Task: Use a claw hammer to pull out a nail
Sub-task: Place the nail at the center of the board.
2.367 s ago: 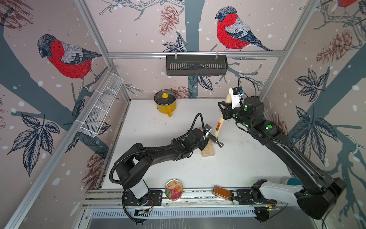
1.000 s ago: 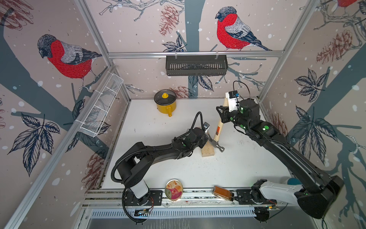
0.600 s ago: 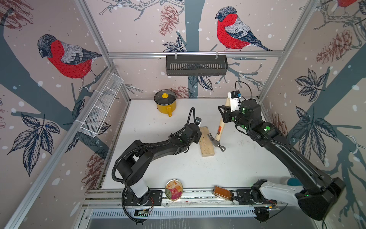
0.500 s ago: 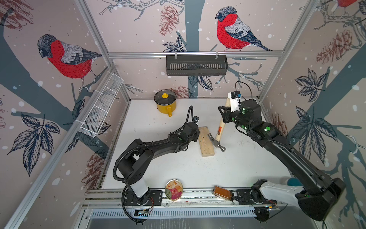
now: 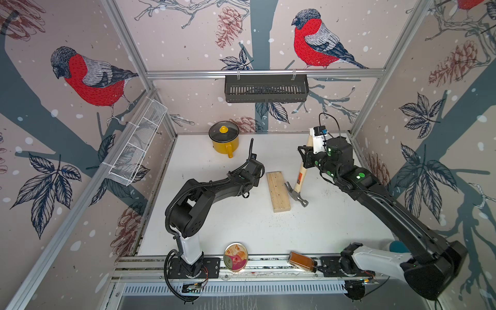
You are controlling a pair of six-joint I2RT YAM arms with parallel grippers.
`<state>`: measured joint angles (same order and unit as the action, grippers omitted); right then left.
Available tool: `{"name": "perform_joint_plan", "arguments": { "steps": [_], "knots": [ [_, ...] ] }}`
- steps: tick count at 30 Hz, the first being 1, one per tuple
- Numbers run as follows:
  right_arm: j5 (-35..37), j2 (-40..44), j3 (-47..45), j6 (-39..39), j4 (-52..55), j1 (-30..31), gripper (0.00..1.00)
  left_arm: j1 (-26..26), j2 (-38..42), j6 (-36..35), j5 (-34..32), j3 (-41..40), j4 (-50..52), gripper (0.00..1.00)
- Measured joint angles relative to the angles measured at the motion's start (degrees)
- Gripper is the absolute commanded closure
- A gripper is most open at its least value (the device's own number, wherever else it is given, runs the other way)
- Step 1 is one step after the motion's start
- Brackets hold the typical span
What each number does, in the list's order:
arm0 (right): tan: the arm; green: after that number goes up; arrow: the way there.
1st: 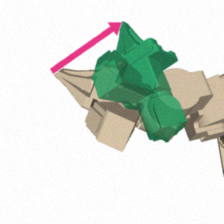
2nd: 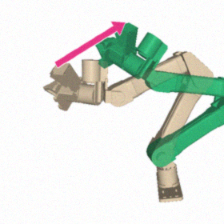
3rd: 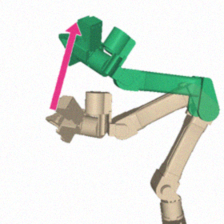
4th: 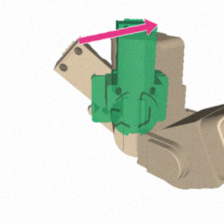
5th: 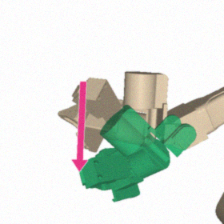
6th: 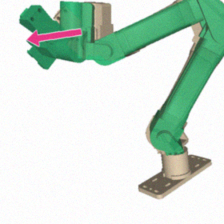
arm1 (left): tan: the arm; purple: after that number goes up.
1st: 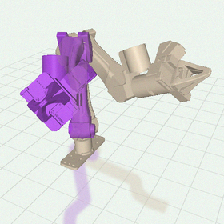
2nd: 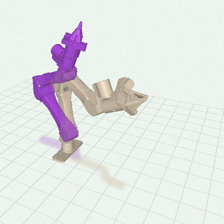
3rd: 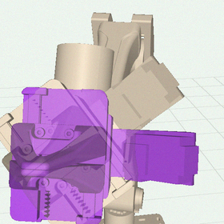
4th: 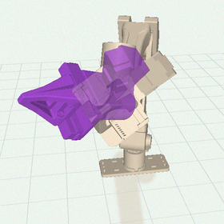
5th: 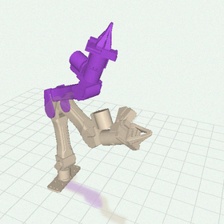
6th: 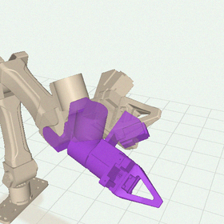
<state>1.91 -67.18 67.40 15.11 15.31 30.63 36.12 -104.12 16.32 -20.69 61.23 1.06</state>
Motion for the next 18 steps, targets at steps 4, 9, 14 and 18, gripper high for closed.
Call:
{"name": "perform_joint_plan", "arguments": {
  "steps": [4,9,14,18],
  "knots": [
    [0.0,0.4,-0.9,0.0,-0.2,-0.5,1.0,-1.7,-1.8,1.5,2.5,0.6,1.4,1.0],
    [0.0,0.4,-1.7,0.0,-0.4,-0.8,1.0,-2.6,-4.3,2.8,4.5,2.1,2.9,1.0],
    [-0.2,0.4,-1.9,0.0,-0.7,-1.2,1.0,-3.9,-5.4,3.3,6.8,2.3,3.8,1.0],
    [-0.2,0.4,-2.3,0.1,-1.2,-1.3,1.0,-4.2,-5.5,3.4,7.6,2.3,3.9,1.0]
  ]
}}
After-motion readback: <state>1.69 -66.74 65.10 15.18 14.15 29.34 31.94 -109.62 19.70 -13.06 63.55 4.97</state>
